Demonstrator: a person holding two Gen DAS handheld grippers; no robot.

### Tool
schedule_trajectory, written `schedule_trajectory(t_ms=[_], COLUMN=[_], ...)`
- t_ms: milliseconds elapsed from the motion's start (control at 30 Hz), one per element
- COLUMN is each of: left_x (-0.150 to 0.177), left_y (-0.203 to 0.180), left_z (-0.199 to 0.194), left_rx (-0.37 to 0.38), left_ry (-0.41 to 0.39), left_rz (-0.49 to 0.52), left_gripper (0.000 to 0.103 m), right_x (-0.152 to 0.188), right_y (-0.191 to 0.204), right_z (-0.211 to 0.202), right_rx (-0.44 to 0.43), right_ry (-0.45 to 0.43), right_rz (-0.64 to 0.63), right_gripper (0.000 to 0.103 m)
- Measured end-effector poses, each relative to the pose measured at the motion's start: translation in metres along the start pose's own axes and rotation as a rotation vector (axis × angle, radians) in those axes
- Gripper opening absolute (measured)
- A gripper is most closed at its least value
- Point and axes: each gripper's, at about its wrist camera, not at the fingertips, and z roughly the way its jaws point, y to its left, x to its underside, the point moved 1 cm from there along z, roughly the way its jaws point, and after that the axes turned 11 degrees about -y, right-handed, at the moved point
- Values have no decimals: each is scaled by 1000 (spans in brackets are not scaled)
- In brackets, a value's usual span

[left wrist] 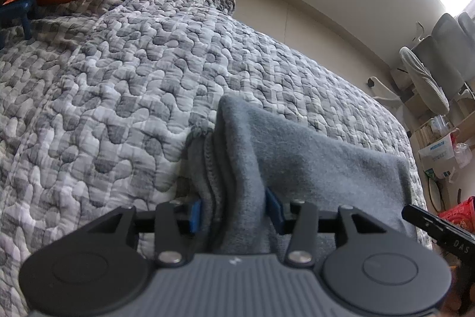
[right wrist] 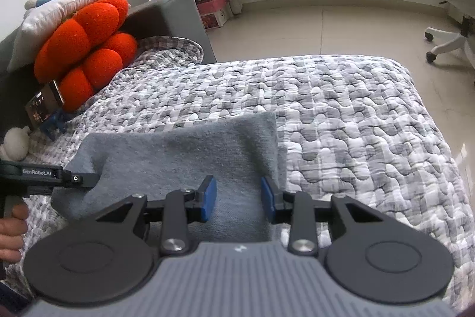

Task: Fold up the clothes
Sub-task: 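Move the open right gripper to the opposite end of the sweatshirt, then close the right gripper on the sweatshirt end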

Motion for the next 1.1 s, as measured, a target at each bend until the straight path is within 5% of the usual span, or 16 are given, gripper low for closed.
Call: schedule_trajectory(t_ms=[800,1100], left_x=[2,2], left_y=[-1,0], left_z=[1,1], left_rx=[-10,-10], left_ry=[-11,-9], left_rz=[13,10], left_gripper=[49,50], right_x=[-6,-7], right_y=[-27,-43], right_z=[-3,-11], right_rx=[84,-7], right_ry=[0,2], right_rz=[115,243], right_gripper=[40,49])
